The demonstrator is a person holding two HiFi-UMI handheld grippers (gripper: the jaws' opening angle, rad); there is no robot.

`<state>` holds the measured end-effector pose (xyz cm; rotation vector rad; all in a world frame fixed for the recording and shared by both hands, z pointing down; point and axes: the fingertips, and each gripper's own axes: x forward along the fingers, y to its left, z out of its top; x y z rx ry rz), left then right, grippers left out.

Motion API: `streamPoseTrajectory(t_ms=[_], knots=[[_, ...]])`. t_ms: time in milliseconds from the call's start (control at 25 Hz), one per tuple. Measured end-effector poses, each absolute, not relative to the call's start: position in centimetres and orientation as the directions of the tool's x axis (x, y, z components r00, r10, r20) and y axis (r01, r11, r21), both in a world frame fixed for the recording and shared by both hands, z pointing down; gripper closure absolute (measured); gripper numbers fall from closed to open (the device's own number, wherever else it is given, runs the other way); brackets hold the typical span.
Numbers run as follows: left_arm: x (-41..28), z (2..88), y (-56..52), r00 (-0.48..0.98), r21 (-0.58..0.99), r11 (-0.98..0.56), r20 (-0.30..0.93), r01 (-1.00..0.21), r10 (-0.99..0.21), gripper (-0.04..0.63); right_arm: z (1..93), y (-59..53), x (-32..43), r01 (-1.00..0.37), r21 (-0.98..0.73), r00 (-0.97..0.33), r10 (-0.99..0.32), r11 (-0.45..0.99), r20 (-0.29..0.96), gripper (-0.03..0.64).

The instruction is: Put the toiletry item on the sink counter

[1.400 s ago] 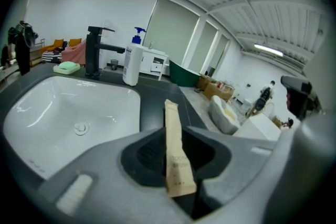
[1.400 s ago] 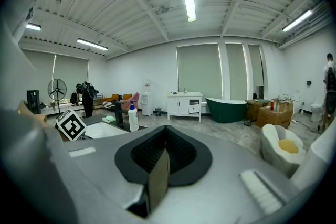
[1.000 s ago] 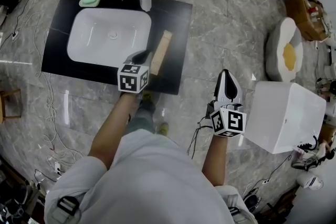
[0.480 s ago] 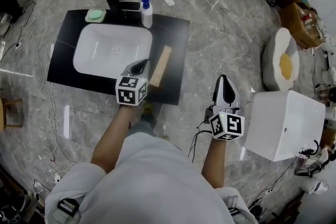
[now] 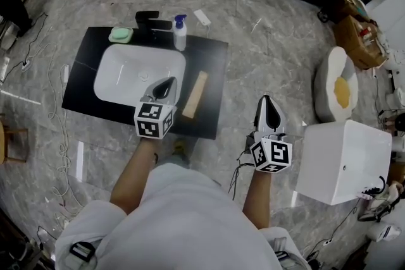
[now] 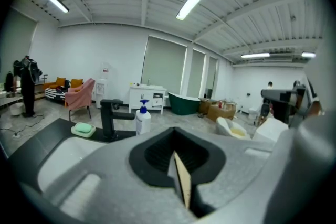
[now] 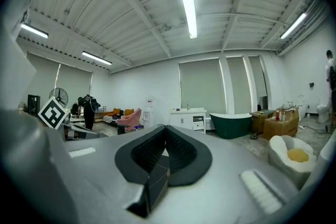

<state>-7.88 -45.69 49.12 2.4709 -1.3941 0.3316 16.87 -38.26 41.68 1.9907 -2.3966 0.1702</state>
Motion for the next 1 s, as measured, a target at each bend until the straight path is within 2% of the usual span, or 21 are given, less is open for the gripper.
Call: streamPoseTrajectory(t_ms=[1000], knots=[[-12.5,41.8,-46.7,0.522,0.025,-0.526,0.177,-0.85,-0.835,0.597,40.3,-39.1,13.5,-0.988,-0.056,-0.148,-0.987,0.145,0.056,0.614]])
